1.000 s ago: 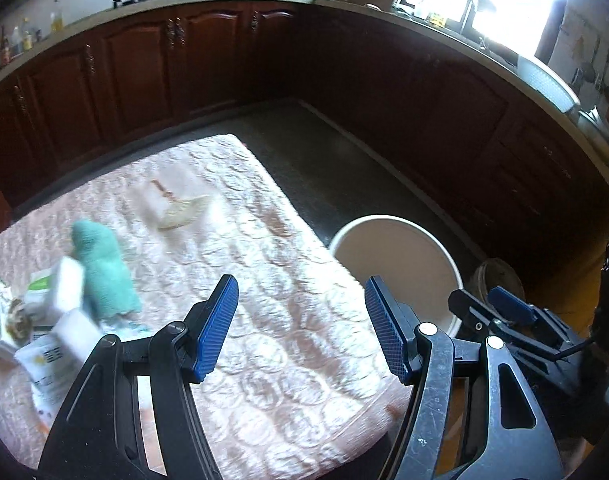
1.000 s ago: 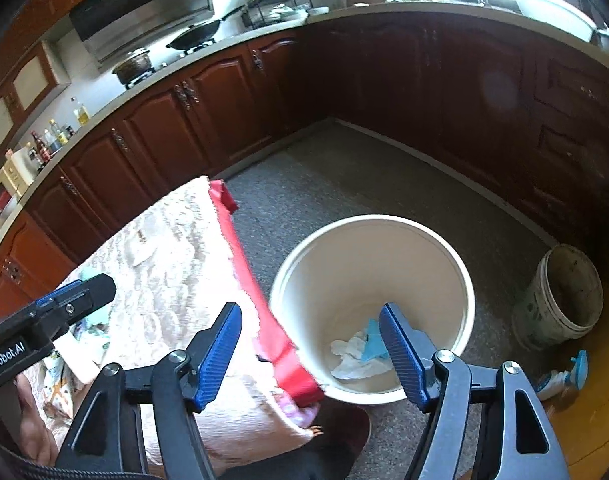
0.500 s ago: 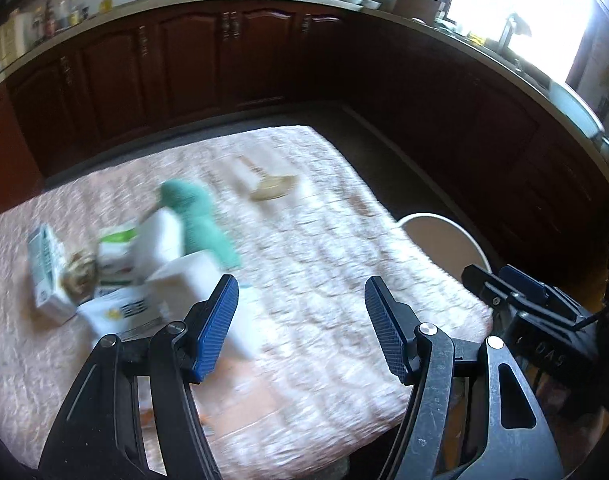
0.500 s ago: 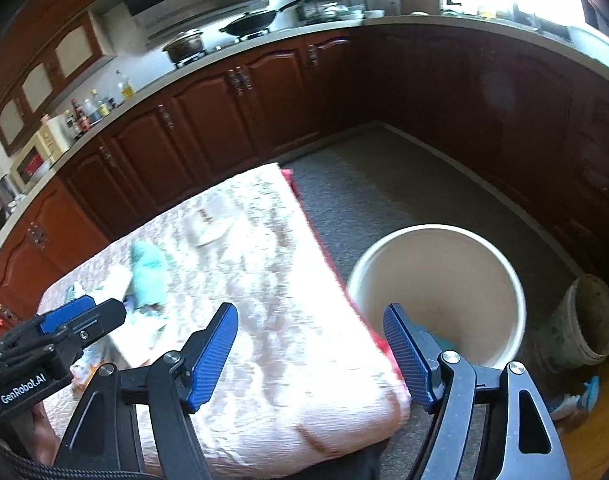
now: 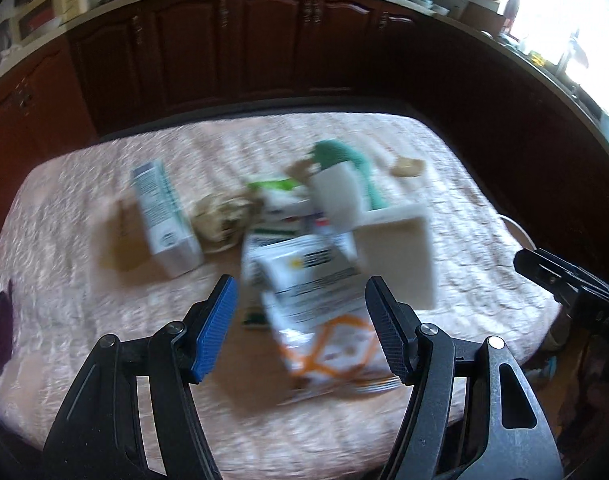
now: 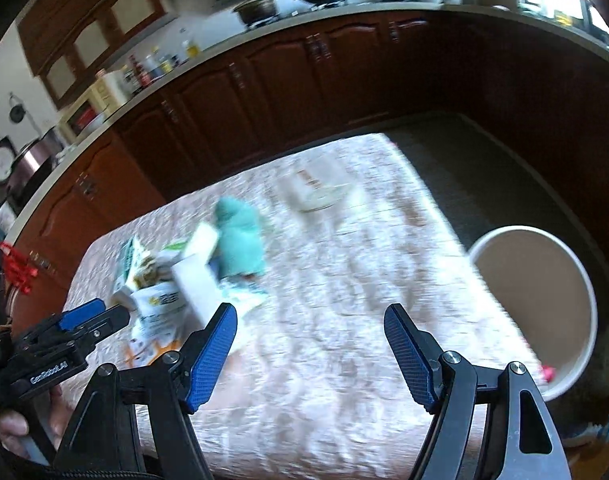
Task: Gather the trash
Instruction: 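Move both open tools back toward the table, then grasp a white sponge with left tool while right tool grasps another sponge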
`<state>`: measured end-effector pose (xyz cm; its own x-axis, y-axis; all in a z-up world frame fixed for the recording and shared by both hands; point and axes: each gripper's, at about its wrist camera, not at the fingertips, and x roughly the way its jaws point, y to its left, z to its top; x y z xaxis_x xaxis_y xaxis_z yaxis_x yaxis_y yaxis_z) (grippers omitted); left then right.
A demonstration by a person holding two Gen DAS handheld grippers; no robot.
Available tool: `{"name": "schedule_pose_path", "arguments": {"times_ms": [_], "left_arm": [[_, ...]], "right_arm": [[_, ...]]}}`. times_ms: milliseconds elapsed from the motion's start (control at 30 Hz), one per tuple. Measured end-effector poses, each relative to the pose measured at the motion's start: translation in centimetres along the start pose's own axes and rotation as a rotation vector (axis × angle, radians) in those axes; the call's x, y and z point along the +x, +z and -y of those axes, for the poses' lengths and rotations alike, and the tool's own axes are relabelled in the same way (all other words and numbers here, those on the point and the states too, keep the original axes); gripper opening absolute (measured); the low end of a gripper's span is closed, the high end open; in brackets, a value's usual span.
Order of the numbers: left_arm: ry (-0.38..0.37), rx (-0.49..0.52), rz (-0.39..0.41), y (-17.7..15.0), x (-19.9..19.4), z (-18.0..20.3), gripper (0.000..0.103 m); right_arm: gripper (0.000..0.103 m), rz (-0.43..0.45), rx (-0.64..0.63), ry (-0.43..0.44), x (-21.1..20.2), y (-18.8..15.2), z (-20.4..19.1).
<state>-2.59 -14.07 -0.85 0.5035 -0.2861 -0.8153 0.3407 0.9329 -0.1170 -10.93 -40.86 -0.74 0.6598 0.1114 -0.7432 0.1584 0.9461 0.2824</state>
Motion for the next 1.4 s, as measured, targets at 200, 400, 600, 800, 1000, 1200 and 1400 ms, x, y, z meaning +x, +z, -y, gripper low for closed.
{"name": "schedule_pose_path", "arguments": {"times_ms": [200,400,600,800,1000,1200,1400], "left_arm": [[-0.009,-0.069,-0.024,0.1,0.5,-3.1,0.065],[-0.045,-0.083,-0.031,0.7,0.6,-3.9,0.065],[-0.04,-0.078,-0.02,1.0,1.0,-4.3,0.065],[-0.071,-0.099,-0.017,2.4,2.0,-4.1,0.065],[-0.131,-0.085,-0.056,4.3,3.8,-1.3,0.065],[-0.124,-0.033,-0.119,6.3,7.1,2.8,0.066],[-0.104,-0.033,-0.164,7.0,10.0,4.5,0.065]], "right_arm": [[0.075,-0.062,-0.045,0.119,3.6,0.1,-3.5],[0.075,-0.097,-0.092,0.171,7.9,0.9,-6.3],[0.04,-0.117,-0.093,0.225,9.7,1.0,-6.8],[0.038,-0.058,-0.044,0.284,6.2,1.3,-4.6],[0.038,-0.024,0.063,0.276,4.0,2.0,-0.8],[0.038,-0.03,0.107,0.265,3.2,1.5,1.3],[0.038,-0.03,0.115,0.268,2.4,0.9,2.5]]}}
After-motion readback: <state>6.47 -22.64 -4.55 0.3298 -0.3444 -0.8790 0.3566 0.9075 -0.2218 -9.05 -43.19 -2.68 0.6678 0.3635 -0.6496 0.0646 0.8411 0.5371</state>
